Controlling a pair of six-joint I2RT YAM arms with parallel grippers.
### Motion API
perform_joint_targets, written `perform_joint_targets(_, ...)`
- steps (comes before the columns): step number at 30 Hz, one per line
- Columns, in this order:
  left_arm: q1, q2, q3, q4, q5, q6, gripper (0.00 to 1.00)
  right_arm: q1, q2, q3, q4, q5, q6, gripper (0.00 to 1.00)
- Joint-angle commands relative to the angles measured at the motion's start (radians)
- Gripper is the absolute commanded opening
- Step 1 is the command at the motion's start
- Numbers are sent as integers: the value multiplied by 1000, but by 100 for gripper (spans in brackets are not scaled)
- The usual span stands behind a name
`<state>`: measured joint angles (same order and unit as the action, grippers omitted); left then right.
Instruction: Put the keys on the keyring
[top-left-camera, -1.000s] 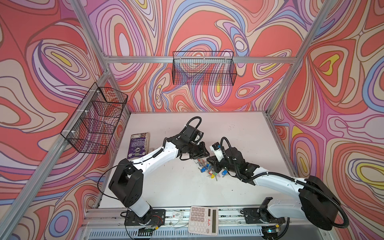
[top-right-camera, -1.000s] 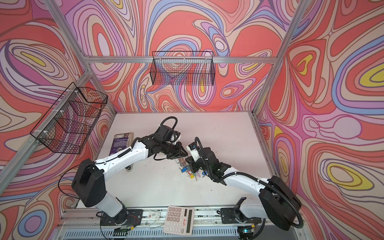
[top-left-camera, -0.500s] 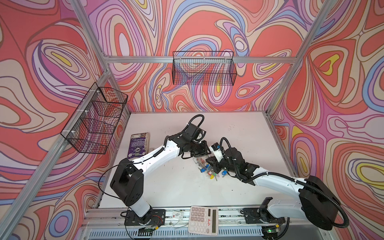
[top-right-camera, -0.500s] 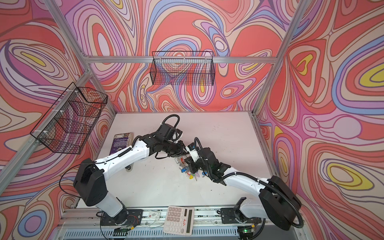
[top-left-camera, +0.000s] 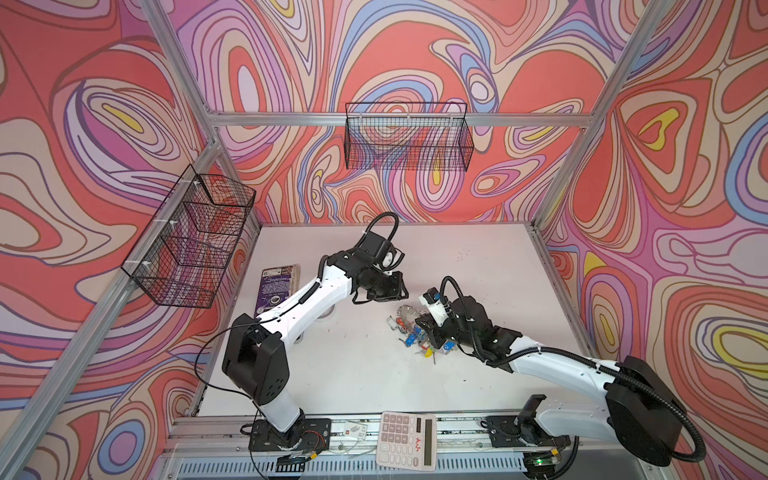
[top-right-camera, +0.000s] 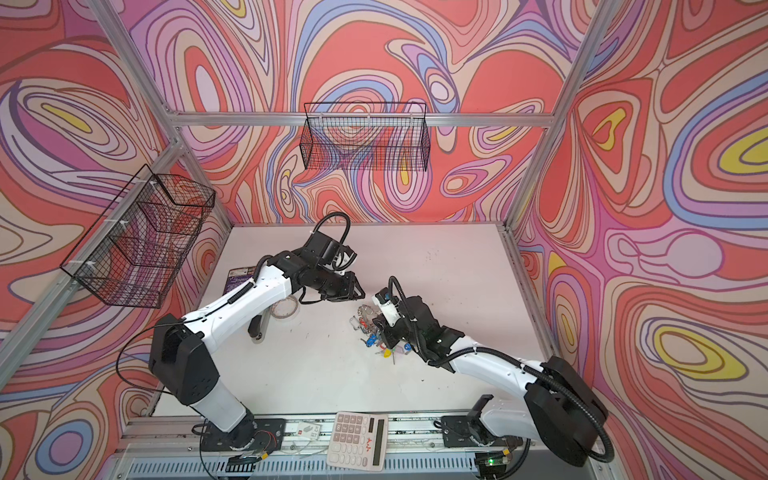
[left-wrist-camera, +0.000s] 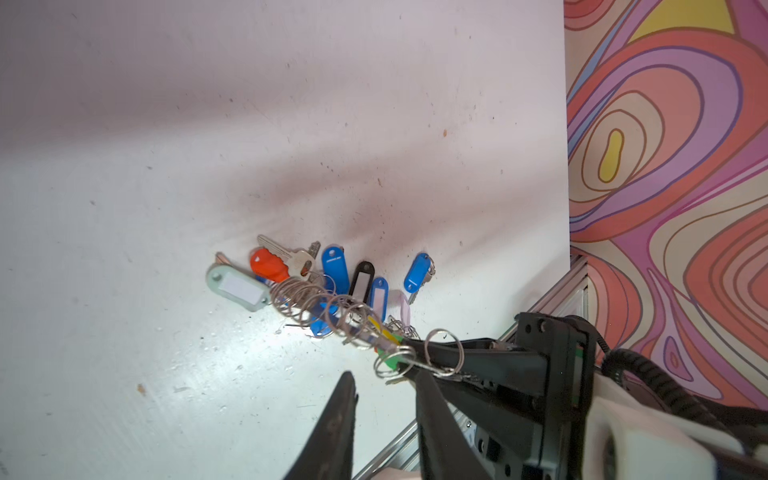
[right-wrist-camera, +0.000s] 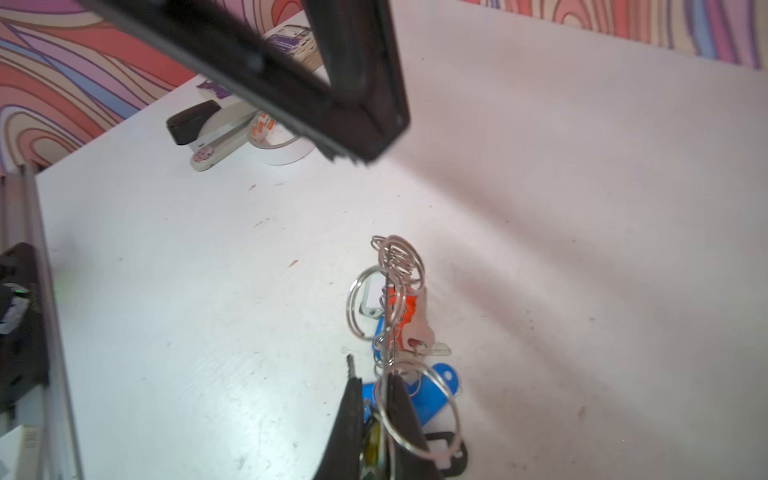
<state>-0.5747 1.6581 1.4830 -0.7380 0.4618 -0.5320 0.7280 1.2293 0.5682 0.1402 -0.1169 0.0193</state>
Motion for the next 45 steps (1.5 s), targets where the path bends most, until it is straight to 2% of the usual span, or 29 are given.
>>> perform_joint_targets(1, 49, -62, 5, -82, -2, 62, 30, 5, -34, -55, 188, 107, -145, 0)
perform_joint_targets(3, 66, -74, 4, -78, 35, 83, 30, 5, -7, -65, 278, 105, -198, 0)
perform_joint_targets(7, 67, -65, 52, -160, 46, 156, 32, 19, 102, 0, 312, 100, -345, 0)
perform_joint_targets(11, 67, -98, 19, -137, -1, 172, 33, 68, 197, 18, 384, 113, -512, 0)
perform_joint_targets(13, 67, -98, 5, -132, 12, 185, 33, 80, 266, 21, 416, 132, -548, 0)
perform_joint_targets(19, 62, -37, 1, -170, 115, 214, 33, 114, 314, -24, 480, 118, -524, 0)
perform_joint_targets(26, -13, 46, 40, -202, 47, 240, 35, 136, 307, -41, 480, 91, -494, 0)
perform_joint_targets(34, -81, 90, 68, -244, -29, 325, 40, 135, 289, -30, 447, 35, -481, 0)
perform_joint_targets(37, -98, 106, 81, -280, -92, 356, 41, 135, 282, -35, 448, 24, -473, 0)
perform_joint_targets(42, -104, 79, 49, -271, -224, 379, 43, 136, 278, -35, 425, 7, -466, 0)
perform_joint_targets(45, -88, 7, -45, -158, -210, 394, 45, 134, 274, -41, 434, -8, -452, 0)
